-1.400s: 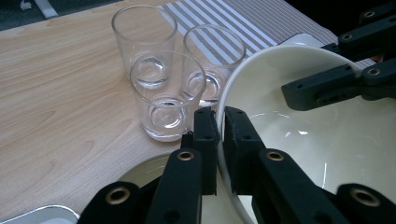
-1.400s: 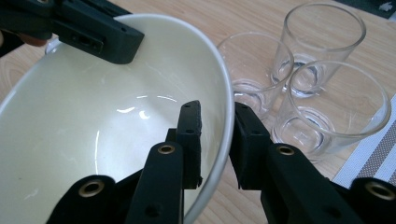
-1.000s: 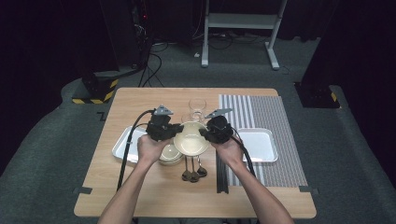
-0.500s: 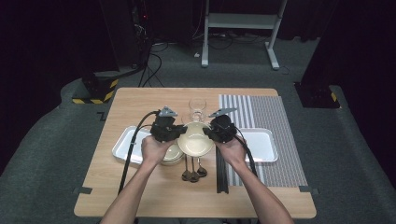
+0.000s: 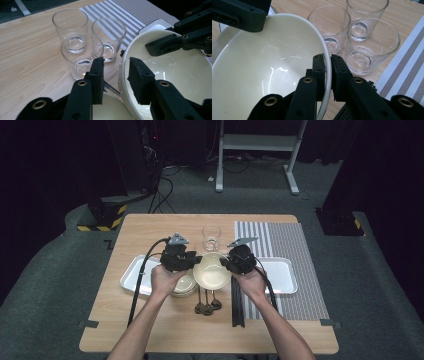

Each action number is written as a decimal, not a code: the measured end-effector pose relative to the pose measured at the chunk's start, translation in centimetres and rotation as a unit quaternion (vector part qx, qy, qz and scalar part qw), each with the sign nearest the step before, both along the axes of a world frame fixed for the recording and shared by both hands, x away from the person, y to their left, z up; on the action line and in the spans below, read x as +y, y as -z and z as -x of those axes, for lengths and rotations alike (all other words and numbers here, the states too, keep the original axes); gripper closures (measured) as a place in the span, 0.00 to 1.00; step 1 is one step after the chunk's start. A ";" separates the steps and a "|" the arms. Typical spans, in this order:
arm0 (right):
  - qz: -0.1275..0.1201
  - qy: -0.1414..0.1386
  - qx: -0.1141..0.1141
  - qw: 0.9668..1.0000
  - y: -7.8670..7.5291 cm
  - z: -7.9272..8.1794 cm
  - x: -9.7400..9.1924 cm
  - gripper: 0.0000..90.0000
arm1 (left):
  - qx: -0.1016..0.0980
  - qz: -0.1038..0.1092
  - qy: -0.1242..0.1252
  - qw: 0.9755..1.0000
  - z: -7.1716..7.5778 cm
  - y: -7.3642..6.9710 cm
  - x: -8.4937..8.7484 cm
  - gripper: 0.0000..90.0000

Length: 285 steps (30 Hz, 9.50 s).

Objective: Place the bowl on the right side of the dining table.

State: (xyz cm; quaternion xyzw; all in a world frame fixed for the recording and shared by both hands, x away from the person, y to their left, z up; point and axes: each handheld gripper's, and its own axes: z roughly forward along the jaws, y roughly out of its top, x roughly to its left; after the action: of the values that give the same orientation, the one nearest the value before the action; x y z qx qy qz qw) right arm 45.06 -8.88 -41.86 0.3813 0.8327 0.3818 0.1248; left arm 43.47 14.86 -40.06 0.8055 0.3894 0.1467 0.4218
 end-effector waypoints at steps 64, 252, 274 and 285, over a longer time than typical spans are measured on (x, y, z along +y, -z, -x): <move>-0.030 0.036 0.000 0.999 -0.8 -0.1 -4.8 0.92 | -0.019 0.015 -0.074 0.997 1.8 0.6 4.5 0.41; -0.077 0.242 0.035 0.967 3.4 0.4 -18.9 0.92 | -0.017 0.017 -0.221 0.975 9.5 10.0 14.8 0.36; -0.071 0.262 0.055 0.961 5.4 0.3 -19.8 0.92 | -0.024 0.008 -0.250 0.968 10.8 11.8 15.7 0.34; -0.067 0.265 0.064 0.960 5.9 0.1 -20.0 0.92 | -0.015 0.014 -0.264 0.964 11.0 13.0 16.2 0.33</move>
State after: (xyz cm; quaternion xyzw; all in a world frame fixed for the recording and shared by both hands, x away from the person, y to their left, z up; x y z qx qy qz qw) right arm 44.91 -28.89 -47.74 0.6197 0.6804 0.3643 0.1422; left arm 32.46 31.06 -53.08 0.6656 0.5844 0.2594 0.3849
